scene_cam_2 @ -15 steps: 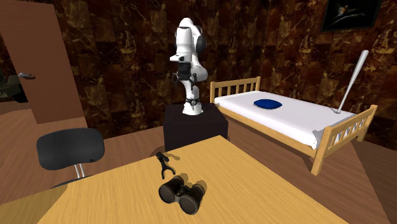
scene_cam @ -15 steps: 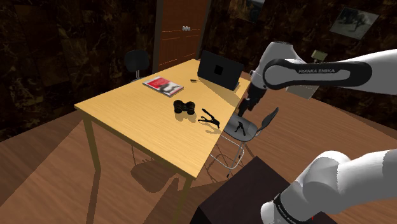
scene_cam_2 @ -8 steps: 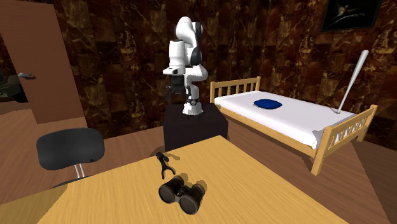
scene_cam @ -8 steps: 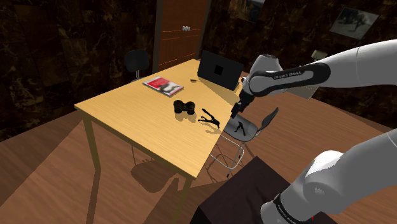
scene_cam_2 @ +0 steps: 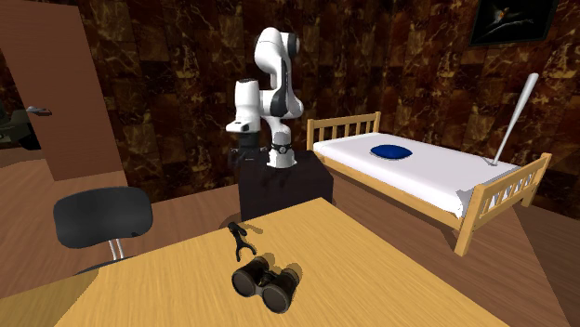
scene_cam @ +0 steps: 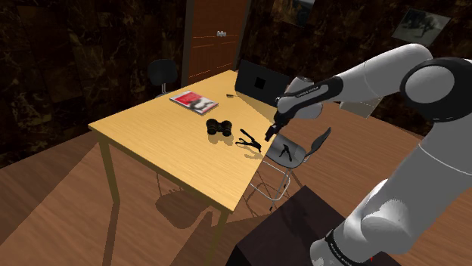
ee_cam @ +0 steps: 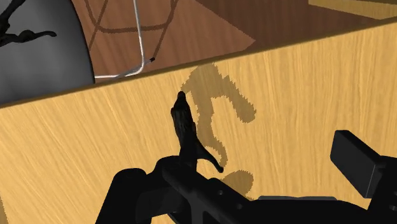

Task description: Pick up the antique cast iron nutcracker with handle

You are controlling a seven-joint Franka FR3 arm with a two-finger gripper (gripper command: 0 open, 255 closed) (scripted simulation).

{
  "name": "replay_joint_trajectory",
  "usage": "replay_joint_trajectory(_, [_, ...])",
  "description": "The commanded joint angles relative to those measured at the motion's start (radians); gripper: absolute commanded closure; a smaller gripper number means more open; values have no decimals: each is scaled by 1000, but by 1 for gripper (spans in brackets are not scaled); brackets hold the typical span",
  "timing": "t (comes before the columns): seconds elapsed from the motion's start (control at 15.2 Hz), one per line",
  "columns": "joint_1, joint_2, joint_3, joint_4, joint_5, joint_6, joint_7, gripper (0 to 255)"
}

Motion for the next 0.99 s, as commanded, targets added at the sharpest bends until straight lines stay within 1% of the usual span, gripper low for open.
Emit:
replay_joint_trajectory(0.0, [-8,85,7,45,71,45,-76,0])
replay_joint_trajectory(0.26, [-63,250,57,164,199,99,-217,0])
replay_joint_trajectory(0.46, [-115,368,104,269,265,123,-300,0])
replay_joint_trajectory(0.73, [-181,521,163,426,315,138,-377,0])
replay_joint_trajectory(0.79, [-188,541,170,448,319,139,-385,0])
replay_joint_trajectory(0.92, [-195,562,179,452,327,156,-392,0])
